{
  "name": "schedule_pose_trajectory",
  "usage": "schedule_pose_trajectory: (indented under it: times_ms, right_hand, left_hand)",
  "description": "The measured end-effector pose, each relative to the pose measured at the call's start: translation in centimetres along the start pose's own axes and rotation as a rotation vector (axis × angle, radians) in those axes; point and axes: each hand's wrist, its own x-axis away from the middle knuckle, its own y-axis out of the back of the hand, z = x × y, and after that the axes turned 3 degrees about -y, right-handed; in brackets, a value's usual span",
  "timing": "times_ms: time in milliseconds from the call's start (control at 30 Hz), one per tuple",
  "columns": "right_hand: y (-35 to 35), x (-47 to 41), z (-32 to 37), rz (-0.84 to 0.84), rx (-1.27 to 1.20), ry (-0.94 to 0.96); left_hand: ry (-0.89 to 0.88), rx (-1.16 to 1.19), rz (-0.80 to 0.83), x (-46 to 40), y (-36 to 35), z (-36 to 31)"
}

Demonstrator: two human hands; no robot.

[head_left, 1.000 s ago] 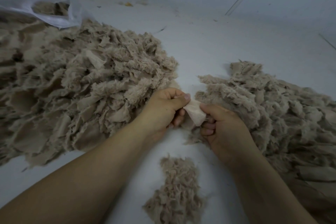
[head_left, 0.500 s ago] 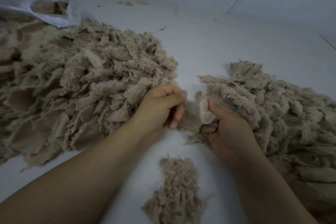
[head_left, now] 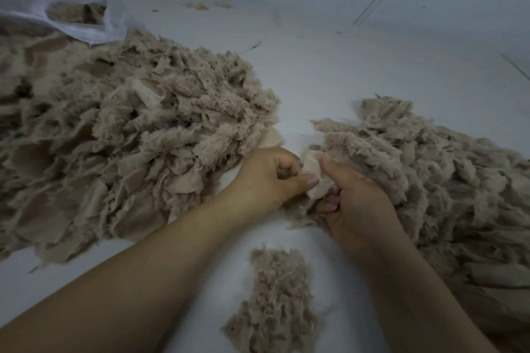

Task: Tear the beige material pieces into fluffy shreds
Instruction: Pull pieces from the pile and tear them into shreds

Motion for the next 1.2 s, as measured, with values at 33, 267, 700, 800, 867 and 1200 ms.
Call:
schedule_pose_trajectory:
  times_ms: [33,267,700,800,867,1200]
  right_hand:
    - [-0.1,0.1,0.0,-0.011,-0.011,0.008]
    - [0.1,0.0,-0.1,-0.07,-0.073,0.032]
    - [0.0,-0.1,-0.1,-0.096,-0.117,0.033]
    - [0.1,-0.2,-0.1,-0.104,-0.159,0.031]
    - [0.1,-0.3,-0.1,-0.127,-0.195,0.019]
    - [0.4,0.1,-0.4,-0.025,0.147,0.061]
  left_hand:
    - [0.011,0.032,0.013,0.0,0.0,0.0]
    - [0.057,0.009,0.148,0.0,0.8,-0.7]
    - [0.034,0.165,0.192,0.2,2.7,-0.7]
    - [0.037,0.266,0.156,0.4,2.9,-0.5]
    - [0.015,0.274,0.099,0.4,3.2,-0.3]
    - [0.015,0.043,0.093,0.0,1.8,-0.5]
